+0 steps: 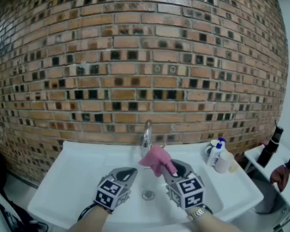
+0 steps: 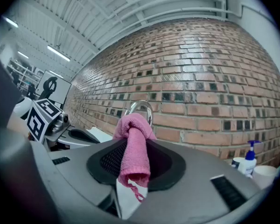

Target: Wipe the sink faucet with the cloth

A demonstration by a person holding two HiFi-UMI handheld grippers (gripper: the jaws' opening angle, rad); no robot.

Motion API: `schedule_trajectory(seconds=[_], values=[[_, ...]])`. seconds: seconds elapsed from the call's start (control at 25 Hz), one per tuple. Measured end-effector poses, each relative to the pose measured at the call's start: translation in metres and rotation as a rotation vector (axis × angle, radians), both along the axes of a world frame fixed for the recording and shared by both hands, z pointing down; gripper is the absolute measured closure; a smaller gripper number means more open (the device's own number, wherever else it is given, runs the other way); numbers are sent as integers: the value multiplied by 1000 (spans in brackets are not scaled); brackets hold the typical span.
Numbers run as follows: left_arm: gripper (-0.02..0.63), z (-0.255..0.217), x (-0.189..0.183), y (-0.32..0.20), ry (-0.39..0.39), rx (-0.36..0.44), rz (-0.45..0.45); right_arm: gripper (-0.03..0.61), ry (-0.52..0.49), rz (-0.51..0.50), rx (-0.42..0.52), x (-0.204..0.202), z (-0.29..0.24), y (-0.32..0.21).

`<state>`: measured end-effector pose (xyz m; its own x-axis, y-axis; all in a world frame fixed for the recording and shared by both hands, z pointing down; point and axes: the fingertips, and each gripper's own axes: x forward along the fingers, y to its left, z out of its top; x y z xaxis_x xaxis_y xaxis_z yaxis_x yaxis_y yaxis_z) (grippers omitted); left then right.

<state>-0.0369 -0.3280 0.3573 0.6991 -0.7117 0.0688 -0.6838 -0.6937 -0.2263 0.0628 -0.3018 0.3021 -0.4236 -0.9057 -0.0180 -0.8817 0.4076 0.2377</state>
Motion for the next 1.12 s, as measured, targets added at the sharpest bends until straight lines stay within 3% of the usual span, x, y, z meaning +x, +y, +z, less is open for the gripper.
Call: schedule_trajectory(seconds=[0.28, 0.72, 1.12], values=[[597, -2, -2, 2, 8, 5, 4, 463, 74, -33, 87, -27, -45, 8], [597, -6, -2, 4, 20, 22, 8, 463, 152, -31, 139, -50, -78, 4], [597, -5, -2, 5, 29, 4, 6, 463, 227, 0, 122, -58, -79, -20]])
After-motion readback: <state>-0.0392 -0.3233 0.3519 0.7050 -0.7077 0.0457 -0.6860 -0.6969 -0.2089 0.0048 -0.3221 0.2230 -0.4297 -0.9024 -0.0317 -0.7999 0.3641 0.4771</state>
